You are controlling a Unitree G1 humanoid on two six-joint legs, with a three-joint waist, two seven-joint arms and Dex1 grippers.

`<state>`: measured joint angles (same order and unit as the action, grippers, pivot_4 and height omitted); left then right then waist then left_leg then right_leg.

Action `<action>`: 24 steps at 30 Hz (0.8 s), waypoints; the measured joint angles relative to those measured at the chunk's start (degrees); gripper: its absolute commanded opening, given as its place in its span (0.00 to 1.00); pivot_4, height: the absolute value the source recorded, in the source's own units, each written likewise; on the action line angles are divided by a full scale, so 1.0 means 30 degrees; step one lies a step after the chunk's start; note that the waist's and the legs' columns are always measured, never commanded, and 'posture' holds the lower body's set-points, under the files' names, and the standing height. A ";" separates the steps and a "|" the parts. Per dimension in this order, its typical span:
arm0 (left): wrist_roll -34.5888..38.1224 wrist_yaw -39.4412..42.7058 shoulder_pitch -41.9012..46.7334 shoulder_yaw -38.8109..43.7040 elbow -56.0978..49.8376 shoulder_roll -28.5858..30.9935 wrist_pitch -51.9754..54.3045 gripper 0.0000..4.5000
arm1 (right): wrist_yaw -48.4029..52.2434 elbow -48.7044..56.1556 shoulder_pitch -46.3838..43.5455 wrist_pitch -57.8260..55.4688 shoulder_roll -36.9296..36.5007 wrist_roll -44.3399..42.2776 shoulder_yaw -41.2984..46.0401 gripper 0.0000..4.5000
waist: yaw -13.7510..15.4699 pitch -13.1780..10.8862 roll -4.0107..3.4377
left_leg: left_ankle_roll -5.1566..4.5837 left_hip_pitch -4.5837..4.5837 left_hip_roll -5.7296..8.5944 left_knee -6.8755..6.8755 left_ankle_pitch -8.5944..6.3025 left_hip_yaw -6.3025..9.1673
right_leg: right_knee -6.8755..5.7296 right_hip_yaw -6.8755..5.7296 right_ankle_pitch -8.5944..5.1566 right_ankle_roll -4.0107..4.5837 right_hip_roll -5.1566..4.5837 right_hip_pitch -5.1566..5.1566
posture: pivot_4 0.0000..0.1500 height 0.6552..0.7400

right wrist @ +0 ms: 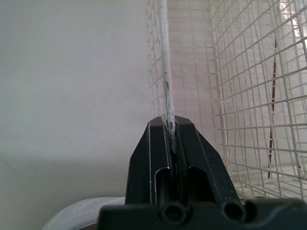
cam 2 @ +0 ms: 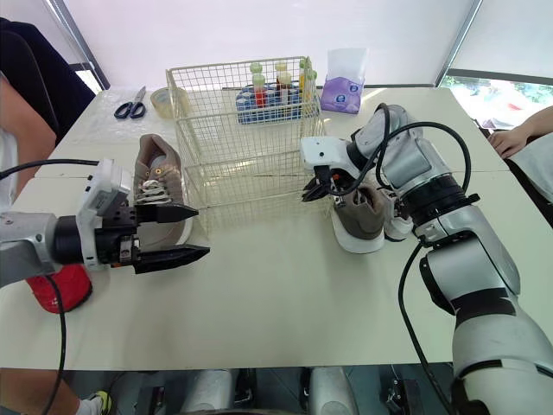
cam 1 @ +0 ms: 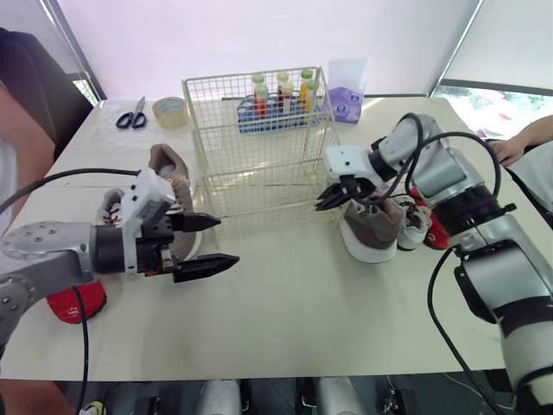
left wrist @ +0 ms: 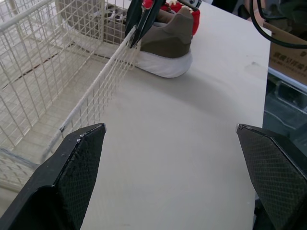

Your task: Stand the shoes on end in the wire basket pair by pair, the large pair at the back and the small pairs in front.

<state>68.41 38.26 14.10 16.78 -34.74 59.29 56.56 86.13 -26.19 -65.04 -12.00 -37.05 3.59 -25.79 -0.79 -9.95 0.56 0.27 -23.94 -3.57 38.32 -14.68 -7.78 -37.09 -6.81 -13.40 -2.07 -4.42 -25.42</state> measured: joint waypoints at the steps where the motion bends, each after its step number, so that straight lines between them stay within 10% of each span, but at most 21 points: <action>1: -0.0027 -0.0014 -0.0101 0.0021 -0.0008 -0.0045 -0.0006 1.00 | -0.0141 0.0589 0.0263 -0.0477 -0.0040 -0.0026 0.0166 0.02 | 0.0009 0.0000 0.0000 | 0.0003 -0.0001 -0.0001 0.0000 0.0002 0.0006 | -0.0002 0.0001 -0.0001 0.0002 0.0001 0.0000 | 1.00 0.95; 14: -0.0452 0.0782 -0.0291 -0.0193 0.0040 -0.0315 -0.0350 1.00 | -0.2435 1.2127 0.4937 -0.8837 -0.1391 -0.1951 0.1795 0.02 | -0.0006 0.0001 0.0002 | 0.0003 0.0010 0.0003 -0.0008 0.0001 0.0016 | -0.0013 -0.0006 -0.0010 0.0012 0.0006 -0.0003 | 1.00 0.95; 24: -0.1022 0.1566 -0.0331 -0.0756 0.0206 -0.0446 -0.0396 1.00 | -0.3758 1.3543 0.5366 -1.0155 -0.1447 -0.2620 0.1675 0.02 | -0.0003 0.0001 0.0003 | 0.0002 0.0014 0.0004 -0.0009 0.0001 0.0016 | -0.0014 -0.0005 -0.0012 0.0016 0.0009 -0.0002 | 1.00 0.95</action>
<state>65.34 42.96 13.10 14.52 -34.12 57.95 55.38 74.86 14.44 -48.94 -42.46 -41.39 -4.27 -20.77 -0.80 -9.95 0.57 0.27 -23.90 -3.56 38.29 -14.68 -7.73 -37.13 -6.82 -13.43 -2.02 -4.39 -25.42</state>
